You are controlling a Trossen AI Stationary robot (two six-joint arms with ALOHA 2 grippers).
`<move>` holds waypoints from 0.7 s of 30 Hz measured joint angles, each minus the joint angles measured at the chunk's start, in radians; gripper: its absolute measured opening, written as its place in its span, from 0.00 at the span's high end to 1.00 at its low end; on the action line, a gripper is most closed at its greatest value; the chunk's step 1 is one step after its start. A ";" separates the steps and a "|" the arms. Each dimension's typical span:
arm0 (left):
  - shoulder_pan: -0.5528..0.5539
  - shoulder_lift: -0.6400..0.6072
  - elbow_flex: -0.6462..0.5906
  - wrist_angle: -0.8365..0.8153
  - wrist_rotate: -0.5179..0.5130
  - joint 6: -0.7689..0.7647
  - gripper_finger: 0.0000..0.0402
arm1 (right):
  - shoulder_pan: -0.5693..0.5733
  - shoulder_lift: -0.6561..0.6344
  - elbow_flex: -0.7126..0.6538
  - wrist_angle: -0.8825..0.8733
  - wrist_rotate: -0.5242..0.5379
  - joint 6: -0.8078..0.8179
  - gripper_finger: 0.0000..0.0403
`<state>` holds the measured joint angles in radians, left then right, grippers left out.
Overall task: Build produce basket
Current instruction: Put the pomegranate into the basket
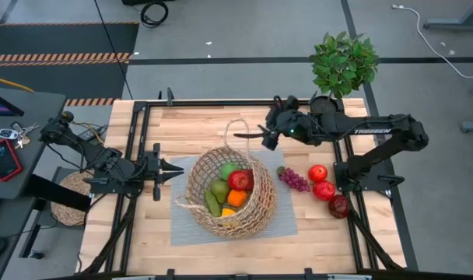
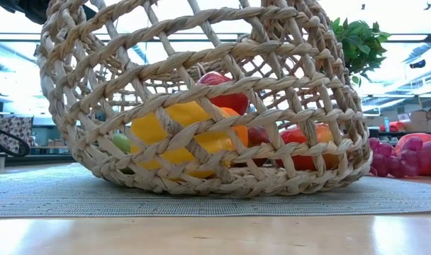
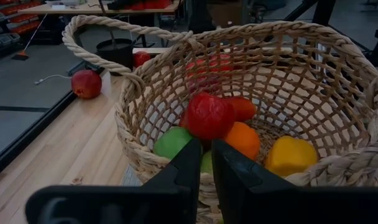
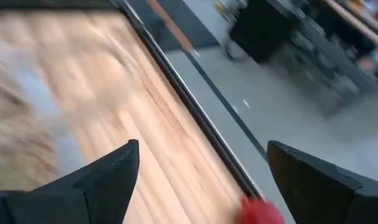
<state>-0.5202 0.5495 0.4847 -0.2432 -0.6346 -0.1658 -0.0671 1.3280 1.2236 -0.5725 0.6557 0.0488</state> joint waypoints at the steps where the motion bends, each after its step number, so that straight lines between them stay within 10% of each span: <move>1: 0.000 0.000 0.000 0.000 0.000 0.000 0.88 | -0.021 -0.015 -0.050 0.020 0.008 0.020 0.12; 11: 0.000 0.000 0.000 0.000 0.000 0.000 0.88 | -0.274 -0.014 -0.477 0.443 -0.137 0.094 0.13; 21: 0.000 0.000 0.000 0.000 0.000 0.000 0.88 | -0.479 0.132 -0.431 0.478 -0.186 0.110 0.01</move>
<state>-0.5205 0.5491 0.4847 -0.2432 -0.6346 -0.1658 -0.5456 1.4597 0.7923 -0.0947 0.4701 0.1588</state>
